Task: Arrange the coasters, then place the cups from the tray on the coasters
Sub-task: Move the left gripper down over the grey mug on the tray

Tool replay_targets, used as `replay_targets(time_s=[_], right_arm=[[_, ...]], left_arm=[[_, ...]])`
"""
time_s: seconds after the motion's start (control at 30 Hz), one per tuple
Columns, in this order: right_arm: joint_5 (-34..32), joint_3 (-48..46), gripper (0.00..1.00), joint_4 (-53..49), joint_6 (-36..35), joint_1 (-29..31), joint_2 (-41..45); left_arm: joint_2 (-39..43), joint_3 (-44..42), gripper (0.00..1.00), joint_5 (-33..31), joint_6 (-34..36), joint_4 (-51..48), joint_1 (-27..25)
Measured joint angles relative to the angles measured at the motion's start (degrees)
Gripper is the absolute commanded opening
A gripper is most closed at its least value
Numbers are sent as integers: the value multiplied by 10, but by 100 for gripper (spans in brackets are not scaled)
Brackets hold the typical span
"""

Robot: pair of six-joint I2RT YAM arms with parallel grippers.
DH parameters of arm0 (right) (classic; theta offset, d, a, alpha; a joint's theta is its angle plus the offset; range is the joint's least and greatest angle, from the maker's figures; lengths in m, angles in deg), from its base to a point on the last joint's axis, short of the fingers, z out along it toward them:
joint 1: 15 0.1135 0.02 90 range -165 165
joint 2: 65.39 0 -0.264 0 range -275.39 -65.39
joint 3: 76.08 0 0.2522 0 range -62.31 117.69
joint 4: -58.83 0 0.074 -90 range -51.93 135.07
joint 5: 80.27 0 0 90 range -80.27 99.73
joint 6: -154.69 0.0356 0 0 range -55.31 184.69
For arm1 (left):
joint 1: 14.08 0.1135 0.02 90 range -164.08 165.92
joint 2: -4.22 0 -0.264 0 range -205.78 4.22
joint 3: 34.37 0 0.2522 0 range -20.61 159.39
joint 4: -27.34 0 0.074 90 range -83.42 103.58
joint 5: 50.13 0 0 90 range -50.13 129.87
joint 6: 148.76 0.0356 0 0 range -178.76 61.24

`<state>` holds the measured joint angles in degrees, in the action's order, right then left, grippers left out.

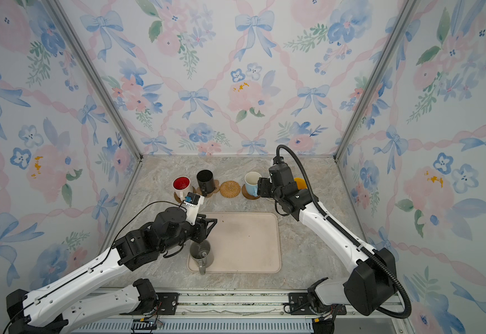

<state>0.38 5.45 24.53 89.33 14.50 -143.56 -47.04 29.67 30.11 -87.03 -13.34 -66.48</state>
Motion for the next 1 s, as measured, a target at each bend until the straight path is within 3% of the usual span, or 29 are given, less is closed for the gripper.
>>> replay_targets(time_s=[0.43, 1.0], right_arm=[[32, -30, 70, 21, 7, -15, 13], [51, -42, 71, 34, 9, -18, 25]], left_arm=[[76, -10, 35, 32, -130, -126, -68], [121, -84, 30, 54, -238, -212, -79]])
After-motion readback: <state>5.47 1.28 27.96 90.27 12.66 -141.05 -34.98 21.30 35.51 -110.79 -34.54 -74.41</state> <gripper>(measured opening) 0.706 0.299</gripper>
